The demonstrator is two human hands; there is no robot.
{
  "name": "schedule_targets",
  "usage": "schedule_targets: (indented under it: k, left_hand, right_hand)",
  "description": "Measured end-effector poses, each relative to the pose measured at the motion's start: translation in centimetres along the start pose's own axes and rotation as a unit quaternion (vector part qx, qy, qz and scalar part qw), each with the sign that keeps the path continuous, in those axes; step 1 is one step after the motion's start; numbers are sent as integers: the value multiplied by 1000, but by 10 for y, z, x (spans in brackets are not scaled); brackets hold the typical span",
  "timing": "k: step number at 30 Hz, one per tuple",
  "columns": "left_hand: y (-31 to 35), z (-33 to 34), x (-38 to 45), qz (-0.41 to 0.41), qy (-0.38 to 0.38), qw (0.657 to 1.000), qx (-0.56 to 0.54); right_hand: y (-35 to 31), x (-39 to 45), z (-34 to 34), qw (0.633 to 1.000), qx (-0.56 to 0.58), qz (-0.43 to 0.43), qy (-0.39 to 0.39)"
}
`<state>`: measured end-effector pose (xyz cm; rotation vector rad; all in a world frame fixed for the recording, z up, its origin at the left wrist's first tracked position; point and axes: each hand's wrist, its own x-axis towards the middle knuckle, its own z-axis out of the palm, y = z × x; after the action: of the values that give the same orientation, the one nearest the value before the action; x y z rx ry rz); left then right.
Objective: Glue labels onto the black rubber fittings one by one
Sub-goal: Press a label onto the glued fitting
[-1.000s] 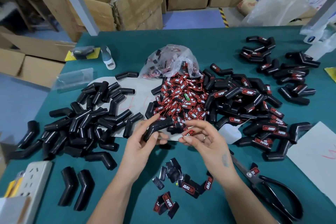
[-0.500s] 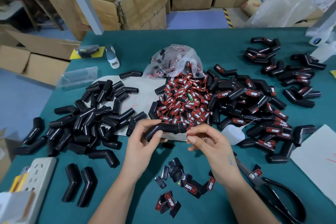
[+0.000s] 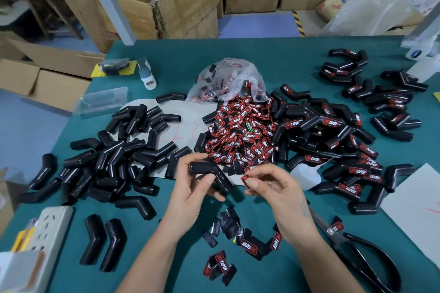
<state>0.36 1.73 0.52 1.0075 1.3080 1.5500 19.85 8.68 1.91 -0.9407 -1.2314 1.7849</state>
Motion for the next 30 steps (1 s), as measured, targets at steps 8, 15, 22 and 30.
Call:
schedule_targets:
  k: [8,15,22,30]
  left_hand:
    - [-1,3,-2,9,-47,999,-23]
    - [-3,2,-3,9,-74,997,-27]
    - [0,2,-5,22,-77,997,4]
    - [4,4,-6,39,-60,995,71]
  right_hand:
    - [-2,-2,4,999,20,31,-20]
    - [-6,-1,6,998,22,43,-26]
    - [-6,-4,6,997,29,57,-39]
    - [0,-6,12,999,-1,37,-37]
